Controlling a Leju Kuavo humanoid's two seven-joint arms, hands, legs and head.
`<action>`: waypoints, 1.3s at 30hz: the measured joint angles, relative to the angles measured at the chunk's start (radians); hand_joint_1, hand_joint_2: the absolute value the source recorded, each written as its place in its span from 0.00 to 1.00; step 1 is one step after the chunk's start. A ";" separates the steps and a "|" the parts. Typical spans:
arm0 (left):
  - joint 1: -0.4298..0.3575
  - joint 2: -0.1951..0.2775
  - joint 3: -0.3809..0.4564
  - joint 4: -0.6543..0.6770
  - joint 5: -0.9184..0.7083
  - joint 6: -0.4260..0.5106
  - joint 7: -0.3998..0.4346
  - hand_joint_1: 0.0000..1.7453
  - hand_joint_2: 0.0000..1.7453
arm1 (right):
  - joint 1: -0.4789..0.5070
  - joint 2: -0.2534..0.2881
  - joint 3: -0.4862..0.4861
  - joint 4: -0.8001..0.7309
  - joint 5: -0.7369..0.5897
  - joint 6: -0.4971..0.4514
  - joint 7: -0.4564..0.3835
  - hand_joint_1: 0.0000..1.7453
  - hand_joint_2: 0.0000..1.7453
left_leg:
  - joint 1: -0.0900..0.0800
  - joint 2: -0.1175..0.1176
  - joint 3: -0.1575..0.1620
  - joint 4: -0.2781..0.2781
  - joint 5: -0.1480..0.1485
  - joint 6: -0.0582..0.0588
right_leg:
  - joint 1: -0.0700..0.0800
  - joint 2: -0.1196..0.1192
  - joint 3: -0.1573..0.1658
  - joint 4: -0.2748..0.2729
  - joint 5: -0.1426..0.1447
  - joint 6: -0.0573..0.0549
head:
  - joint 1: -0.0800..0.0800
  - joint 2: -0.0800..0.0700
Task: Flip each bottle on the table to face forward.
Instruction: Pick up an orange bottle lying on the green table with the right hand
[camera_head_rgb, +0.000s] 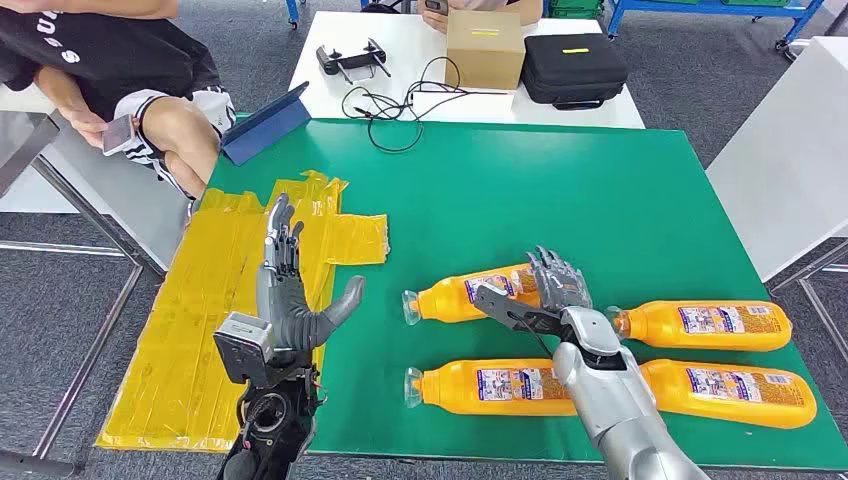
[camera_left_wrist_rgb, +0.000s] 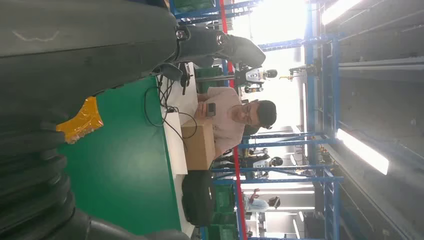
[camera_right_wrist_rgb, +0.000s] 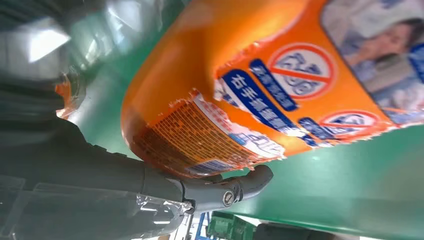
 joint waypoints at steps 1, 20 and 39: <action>-0.001 0.000 0.000 0.001 0.000 0.000 0.000 0.00 1.00 | -0.003 0.000 0.000 0.004 -0.001 0.002 0.000 0.60 1.00 | 0.000 0.000 0.000 0.000 0.000 0.000 | 0.000 0.000 0.000 0.000 0.000 0.000 | 0.000 0.000; -0.007 0.000 -0.005 0.019 0.016 0.014 -0.009 0.00 1.00 | -0.054 0.010 0.007 0.088 -0.023 -0.025 0.000 1.00 1.00 | 0.000 0.000 0.001 0.000 0.001 0.001 | 0.000 0.000 0.001 0.000 0.001 0.001 | 0.000 0.000; 0.013 0.000 0.002 -0.008 0.018 -0.025 0.000 0.00 1.00 | -0.045 0.070 -0.043 0.083 -0.254 -0.299 -0.229 1.00 1.00 | 0.000 -0.001 -0.002 0.000 0.001 0.001 | 0.000 0.000 0.000 0.000 0.001 0.001 | 0.000 0.000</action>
